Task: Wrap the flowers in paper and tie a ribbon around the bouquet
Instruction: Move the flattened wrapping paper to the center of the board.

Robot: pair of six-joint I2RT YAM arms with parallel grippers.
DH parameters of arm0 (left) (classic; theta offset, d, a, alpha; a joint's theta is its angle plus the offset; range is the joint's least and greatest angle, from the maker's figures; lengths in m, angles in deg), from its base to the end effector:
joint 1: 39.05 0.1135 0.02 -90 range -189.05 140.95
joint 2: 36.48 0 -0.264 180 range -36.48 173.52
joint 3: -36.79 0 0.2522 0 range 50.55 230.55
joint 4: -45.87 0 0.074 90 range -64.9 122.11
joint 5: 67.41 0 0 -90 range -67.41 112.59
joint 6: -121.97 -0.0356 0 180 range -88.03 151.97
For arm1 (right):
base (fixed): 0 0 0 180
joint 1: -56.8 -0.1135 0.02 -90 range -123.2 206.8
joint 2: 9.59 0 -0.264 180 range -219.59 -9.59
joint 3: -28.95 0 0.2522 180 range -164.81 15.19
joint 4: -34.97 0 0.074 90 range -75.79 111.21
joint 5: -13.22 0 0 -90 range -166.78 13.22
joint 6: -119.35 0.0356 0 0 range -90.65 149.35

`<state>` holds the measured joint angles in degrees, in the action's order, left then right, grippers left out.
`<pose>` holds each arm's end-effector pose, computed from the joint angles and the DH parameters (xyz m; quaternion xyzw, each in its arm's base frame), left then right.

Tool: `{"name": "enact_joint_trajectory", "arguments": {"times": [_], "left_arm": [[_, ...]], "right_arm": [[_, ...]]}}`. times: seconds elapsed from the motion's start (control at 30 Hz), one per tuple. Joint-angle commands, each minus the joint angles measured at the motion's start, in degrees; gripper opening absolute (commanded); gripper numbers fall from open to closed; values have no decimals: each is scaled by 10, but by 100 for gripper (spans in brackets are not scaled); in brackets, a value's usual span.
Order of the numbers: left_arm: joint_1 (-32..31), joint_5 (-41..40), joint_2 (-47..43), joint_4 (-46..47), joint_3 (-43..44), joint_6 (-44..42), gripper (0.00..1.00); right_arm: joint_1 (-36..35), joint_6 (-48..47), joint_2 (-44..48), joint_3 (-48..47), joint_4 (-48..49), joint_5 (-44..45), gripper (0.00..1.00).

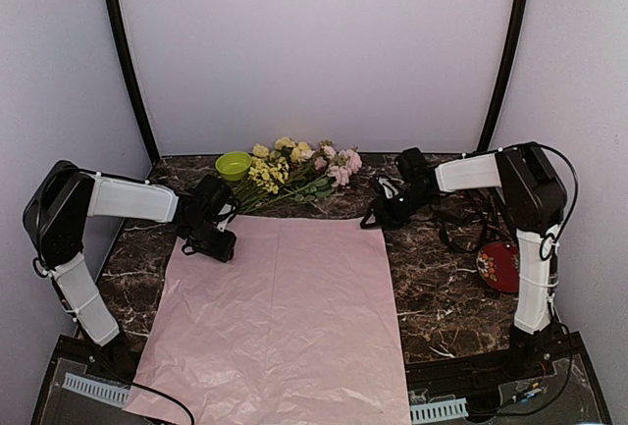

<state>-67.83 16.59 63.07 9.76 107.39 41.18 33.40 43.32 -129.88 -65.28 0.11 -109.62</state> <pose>0.2916 -0.1559 0.1526 0.1546 0.9628 -0.0219 0.2205 0.3872 0.1886 0.1399 -0.1470 0.9195 0.3364 0.1405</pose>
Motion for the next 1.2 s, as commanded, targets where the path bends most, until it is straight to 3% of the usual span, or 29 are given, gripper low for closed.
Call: {"name": "enact_joint_trajectory", "arguments": {"times": [0.0,0.07,0.1,0.33,0.5,0.63,0.77,0.97,1.17], "left_arm": [[0,0,10,-3,-9,-9,47],[0,0,9,-8,-5,-10,47],[0,0,6,-9,-3,-11,47],[0,-5,-42,-6,5,-16,47],[0,0,-85,8,15,-24,48],[0,6,-85,-9,43,-28,48],[0,14,-86,5,53,-32,48],[-5,33,-52,-4,86,-34,47],[-23,41,-17,0,111,-42,46]], "right_arm": [[-15,-14,-7,-12,-17,53,25],[-15,-1,-3,-15,-5,57,1],[-14,5,4,-15,5,58,0],[-12,27,100,5,25,111,0],[17,54,205,48,18,202,0],[88,128,303,130,45,217,0],[189,225,417,279,109,196,0],[340,313,550,437,131,265,0],[354,370,602,494,132,340,0]]}}
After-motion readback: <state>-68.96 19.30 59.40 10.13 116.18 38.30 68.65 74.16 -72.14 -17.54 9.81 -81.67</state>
